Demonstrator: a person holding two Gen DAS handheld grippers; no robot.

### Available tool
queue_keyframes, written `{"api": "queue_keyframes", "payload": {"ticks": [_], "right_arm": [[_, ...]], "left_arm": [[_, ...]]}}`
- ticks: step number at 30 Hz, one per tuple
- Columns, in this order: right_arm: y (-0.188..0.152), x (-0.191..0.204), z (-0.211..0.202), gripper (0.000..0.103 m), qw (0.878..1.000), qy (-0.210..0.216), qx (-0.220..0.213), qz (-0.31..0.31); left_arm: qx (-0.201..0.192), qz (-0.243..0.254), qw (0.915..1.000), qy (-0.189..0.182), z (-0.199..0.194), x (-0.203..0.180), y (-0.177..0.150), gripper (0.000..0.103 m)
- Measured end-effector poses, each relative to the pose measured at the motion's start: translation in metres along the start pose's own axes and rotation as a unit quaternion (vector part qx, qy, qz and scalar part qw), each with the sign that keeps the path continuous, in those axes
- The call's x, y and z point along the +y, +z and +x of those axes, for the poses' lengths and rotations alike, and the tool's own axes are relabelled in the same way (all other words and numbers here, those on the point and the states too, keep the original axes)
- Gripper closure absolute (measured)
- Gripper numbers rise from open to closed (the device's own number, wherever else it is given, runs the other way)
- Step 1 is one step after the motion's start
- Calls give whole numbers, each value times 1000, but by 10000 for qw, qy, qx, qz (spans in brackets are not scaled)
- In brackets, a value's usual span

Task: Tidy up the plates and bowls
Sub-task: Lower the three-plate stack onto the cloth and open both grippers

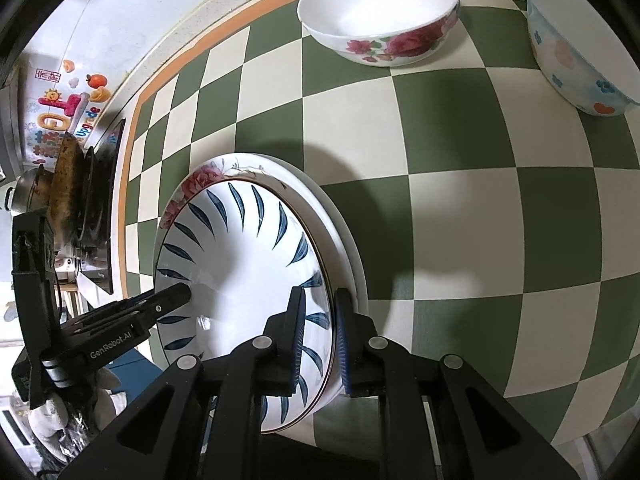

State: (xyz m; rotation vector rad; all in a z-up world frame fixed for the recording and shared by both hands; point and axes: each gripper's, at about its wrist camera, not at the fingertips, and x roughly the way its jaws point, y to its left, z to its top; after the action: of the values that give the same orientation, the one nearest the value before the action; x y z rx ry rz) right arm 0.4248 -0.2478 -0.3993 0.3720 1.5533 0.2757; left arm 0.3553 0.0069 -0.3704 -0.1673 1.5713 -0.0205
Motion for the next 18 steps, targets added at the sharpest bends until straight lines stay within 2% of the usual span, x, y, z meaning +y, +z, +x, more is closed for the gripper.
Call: {"api": "queue_keyframes", "payload": {"ticks": [6,11,16,17,18], "right_arm": [[-4,6,-10,85,9997,-183,-99,-110],[-16,12,-24,85,9986,-390,-233,-258],[-42,26,-52,68,9960,-610,-445,-470],[-49,29,-59,66,9953,-660,-508,-501],[-56,33,-68,59,9943,-700,-586,-554]], "left_arm": [[-154,11,9997,200,-5,-7,-5,78],[-444,124,9985,310,-24,-17,-21,78],[-799,306,9962,149,-61,-27,-45,78],[-885,375,9953,121,-71,-29,-51,74],[-1003,451,9939,113,-82,-31,-57,70]]}}
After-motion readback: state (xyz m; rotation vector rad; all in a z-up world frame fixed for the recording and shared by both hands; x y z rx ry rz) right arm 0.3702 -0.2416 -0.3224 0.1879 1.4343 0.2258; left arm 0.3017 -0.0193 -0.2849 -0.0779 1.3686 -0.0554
